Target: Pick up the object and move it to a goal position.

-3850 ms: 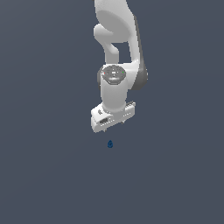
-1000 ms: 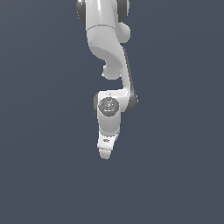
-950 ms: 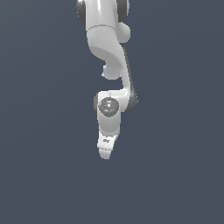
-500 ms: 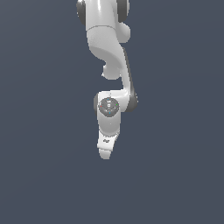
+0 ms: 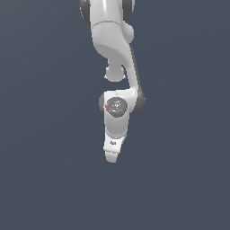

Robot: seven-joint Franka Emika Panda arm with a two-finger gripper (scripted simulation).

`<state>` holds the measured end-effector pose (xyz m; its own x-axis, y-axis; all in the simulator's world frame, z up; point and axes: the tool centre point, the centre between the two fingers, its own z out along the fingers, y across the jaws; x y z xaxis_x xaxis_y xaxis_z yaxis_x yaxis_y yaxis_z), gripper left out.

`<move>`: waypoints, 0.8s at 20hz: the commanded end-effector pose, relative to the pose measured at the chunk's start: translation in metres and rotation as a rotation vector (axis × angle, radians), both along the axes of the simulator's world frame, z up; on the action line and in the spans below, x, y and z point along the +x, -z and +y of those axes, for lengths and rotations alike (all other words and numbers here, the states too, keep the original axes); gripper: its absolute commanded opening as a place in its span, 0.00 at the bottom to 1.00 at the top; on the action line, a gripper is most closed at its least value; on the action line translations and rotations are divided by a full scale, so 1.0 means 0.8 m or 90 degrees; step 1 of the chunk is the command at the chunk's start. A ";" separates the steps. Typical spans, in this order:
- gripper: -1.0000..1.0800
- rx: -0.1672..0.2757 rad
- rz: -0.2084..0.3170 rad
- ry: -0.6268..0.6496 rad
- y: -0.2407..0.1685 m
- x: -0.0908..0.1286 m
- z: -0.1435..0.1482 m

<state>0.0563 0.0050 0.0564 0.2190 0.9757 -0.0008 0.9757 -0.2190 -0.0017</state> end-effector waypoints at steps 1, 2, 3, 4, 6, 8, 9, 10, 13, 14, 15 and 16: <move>0.00 0.000 -0.001 -0.001 -0.016 0.001 0.018; 0.00 0.000 -0.001 -0.001 -0.024 0.001 0.027; 0.00 0.000 -0.001 -0.001 -0.033 0.001 0.037; 0.00 0.000 -0.001 -0.001 -0.043 0.001 0.047; 0.00 0.000 -0.001 -0.001 -0.063 0.001 0.069; 0.00 0.000 -0.001 -0.001 -0.084 0.002 0.092; 0.00 0.000 -0.001 -0.001 -0.094 0.002 0.103; 0.00 0.000 -0.001 -0.001 -0.104 0.002 0.114; 0.00 0.000 -0.001 -0.002 -0.135 0.004 0.148; 0.00 0.000 -0.001 -0.002 -0.145 0.004 0.158; 0.00 0.000 -0.001 -0.002 -0.155 0.005 0.169; 0.00 0.000 -0.001 -0.002 -0.165 0.005 0.180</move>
